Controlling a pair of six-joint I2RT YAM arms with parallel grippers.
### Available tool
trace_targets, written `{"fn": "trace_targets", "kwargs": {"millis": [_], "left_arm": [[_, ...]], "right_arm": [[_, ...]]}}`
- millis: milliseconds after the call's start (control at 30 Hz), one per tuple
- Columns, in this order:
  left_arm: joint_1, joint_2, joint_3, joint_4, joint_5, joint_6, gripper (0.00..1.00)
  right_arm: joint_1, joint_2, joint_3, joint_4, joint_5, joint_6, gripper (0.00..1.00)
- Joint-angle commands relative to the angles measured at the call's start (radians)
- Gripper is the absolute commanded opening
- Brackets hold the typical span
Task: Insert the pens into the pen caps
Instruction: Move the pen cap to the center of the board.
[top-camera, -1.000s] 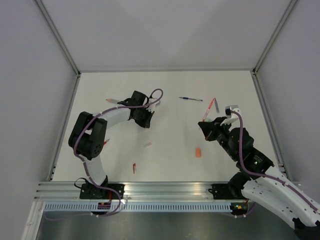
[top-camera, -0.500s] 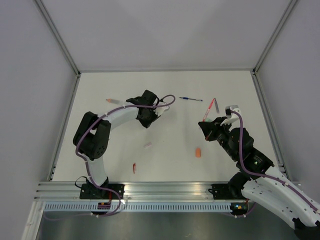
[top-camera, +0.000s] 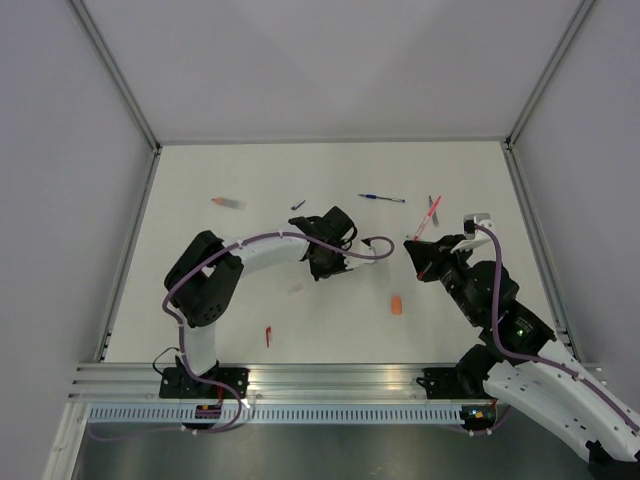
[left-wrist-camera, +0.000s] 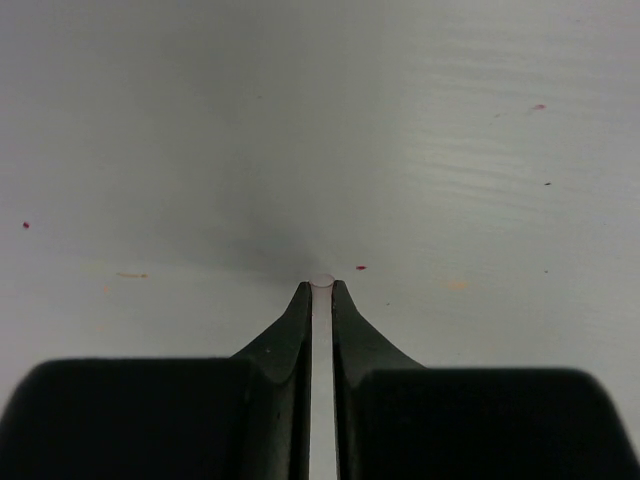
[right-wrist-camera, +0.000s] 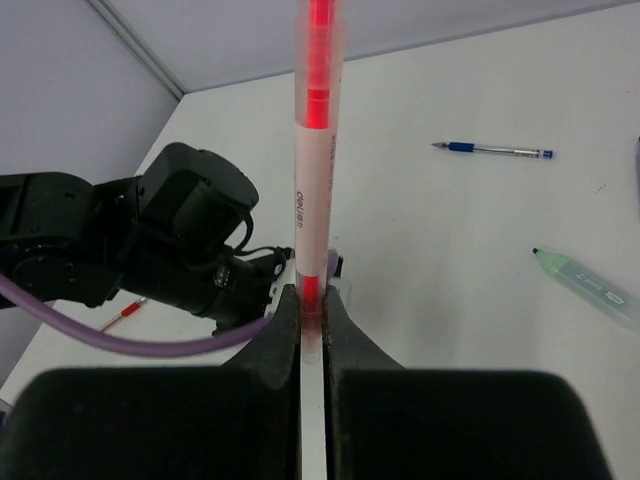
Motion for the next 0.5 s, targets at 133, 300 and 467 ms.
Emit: {"fn": "trace_targets", "kwargs": {"millis": [133, 300, 467], "left_arm": [[-0.053, -0.082, -0.105, 0.079, 0.165, 0.252, 0.02], [-0.078, -0.093, -0.136, 0.077, 0.178, 0.303, 0.02], [-0.078, -0.088, -0.126, 0.081, 0.179, 0.283, 0.28]], "right_arm": [[-0.001, -0.041, -0.005, 0.009, 0.054, 0.004, 0.01], [-0.001, -0.043, -0.002, 0.006, 0.059, 0.004, 0.00], [-0.001, -0.043, -0.005, 0.006, 0.062, 0.004, 0.01]]}}
